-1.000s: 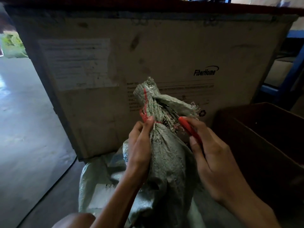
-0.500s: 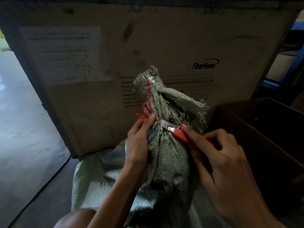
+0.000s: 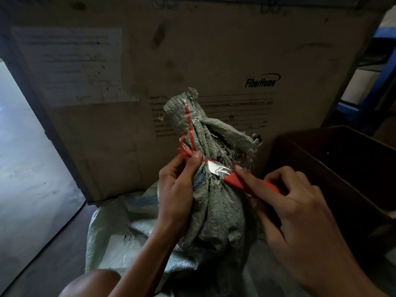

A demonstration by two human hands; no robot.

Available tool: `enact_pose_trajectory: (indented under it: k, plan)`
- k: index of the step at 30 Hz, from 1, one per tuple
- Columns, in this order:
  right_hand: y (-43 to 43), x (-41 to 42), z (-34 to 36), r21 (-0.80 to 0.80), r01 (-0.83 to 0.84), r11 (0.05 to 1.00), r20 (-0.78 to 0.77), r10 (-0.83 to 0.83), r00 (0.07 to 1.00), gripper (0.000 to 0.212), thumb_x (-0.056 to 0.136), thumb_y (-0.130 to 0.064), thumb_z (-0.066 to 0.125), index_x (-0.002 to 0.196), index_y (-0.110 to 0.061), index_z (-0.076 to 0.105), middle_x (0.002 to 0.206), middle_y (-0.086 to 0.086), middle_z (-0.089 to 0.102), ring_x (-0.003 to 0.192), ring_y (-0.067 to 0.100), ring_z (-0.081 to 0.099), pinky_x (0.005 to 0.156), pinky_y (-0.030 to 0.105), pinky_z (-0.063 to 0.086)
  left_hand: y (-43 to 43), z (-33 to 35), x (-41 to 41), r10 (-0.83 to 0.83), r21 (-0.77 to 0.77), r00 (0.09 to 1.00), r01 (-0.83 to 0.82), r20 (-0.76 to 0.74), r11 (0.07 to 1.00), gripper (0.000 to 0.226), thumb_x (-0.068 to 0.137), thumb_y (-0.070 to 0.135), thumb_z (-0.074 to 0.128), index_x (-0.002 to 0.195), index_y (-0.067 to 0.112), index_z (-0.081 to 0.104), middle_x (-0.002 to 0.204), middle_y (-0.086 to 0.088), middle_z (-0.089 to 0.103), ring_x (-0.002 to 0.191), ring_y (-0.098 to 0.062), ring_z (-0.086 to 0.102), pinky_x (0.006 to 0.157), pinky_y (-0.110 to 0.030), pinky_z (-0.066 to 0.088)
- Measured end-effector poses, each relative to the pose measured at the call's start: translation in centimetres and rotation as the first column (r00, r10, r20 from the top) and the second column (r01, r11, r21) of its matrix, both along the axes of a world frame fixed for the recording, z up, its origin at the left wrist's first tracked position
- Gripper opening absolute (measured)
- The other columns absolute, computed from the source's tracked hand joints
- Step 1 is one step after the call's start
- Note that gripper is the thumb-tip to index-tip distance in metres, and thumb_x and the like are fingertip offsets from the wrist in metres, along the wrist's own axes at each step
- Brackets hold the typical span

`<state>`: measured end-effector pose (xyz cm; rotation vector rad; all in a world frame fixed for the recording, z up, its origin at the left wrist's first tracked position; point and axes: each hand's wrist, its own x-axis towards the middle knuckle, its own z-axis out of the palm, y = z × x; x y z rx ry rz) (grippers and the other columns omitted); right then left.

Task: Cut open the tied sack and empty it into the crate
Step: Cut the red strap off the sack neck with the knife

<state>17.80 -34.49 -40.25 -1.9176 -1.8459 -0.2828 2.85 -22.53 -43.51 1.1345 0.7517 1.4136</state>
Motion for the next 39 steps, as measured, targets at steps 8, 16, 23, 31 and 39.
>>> enact_pose_trajectory:
  k: [8, 16, 23, 31, 39]
  plan:
    - [-0.5, 0.8, 0.4, -0.072, 0.002, 0.997, 0.044, 0.002, 0.999, 0.06, 0.084, -0.043, 0.037, 0.143, -0.046, 0.042, 0.095, -0.006, 0.045, 0.085, 0.014, 0.043, 0.07, 0.032, 0.033, -0.3, -0.3, 0.1, -0.009, 0.054, 0.999, 0.012, -0.051, 0.998, 0.026, 0.098, 0.021, 0.063, 0.074, 0.013, 0.071, 0.066, -0.005, 0.06, 0.064, -0.024, 0.053, 0.062, -0.037, 0.044]
    - [-0.7, 0.9, 0.1, -0.052, -0.008, 0.999, 0.036, 0.01, 0.999, 0.058, 0.086, -0.044, 0.036, 0.144, -0.046, 0.041, 0.096, -0.006, 0.046, 0.086, 0.015, 0.044, 0.071, 0.032, 0.033, -0.5, -0.4, 0.4, 0.006, 0.013, 0.999, -0.005, -0.047, 1.0, 0.03, 0.098, 0.022, 0.064, 0.078, 0.0, 0.069, 0.075, -0.016, 0.058, 0.07, -0.028, 0.049, 0.068, -0.044, 0.04]
    - [-0.6, 0.5, -0.5, 0.008, 0.001, 1.0, -0.011, -0.001, 1.0, 0.061, 0.085, -0.04, 0.041, 0.146, -0.044, 0.039, 0.101, -0.002, 0.047, 0.092, 0.02, 0.047, 0.073, 0.037, 0.04, -0.9, -0.2, 0.6, 0.013, 0.02, 1.0, -0.012, -0.025, 1.0, 0.033, 0.098, 0.024, 0.063, 0.075, 0.0, 0.066, 0.074, -0.019, 0.056, 0.069, -0.029, 0.049, 0.065, -0.043, 0.041]
    - [-0.1, 0.5, -1.3, 0.07, -0.017, 0.997, -0.078, 0.023, 0.997, 0.068, 0.082, -0.029, 0.055, 0.145, -0.046, 0.038, 0.101, -0.003, 0.046, 0.093, 0.019, 0.047, 0.074, 0.037, 0.041, -1.2, -0.2, 0.9, 0.04, 0.048, 0.999, -0.04, -0.002, 0.998, 0.04, 0.089, 0.035, 0.065, 0.077, -0.003, 0.068, 0.07, -0.021, 0.062, 0.068, -0.028, 0.055, 0.064, -0.04, 0.045]
    - [0.0, -0.6, -1.7, 0.198, 0.013, 0.98, -0.064, 0.0, 0.998, 0.063, 0.081, -0.03, 0.061, 0.143, -0.037, 0.048, 0.105, 0.006, 0.053, 0.093, 0.024, 0.047, 0.074, 0.038, 0.037, -1.2, -0.2, 0.8, 0.139, 0.074, 0.99, -0.137, -0.022, 0.988, 0.051, 0.099, 0.023, 0.064, 0.078, -0.023, 0.058, 0.073, -0.049, 0.048, 0.057, -0.041, 0.045, 0.053, -0.053, 0.04]
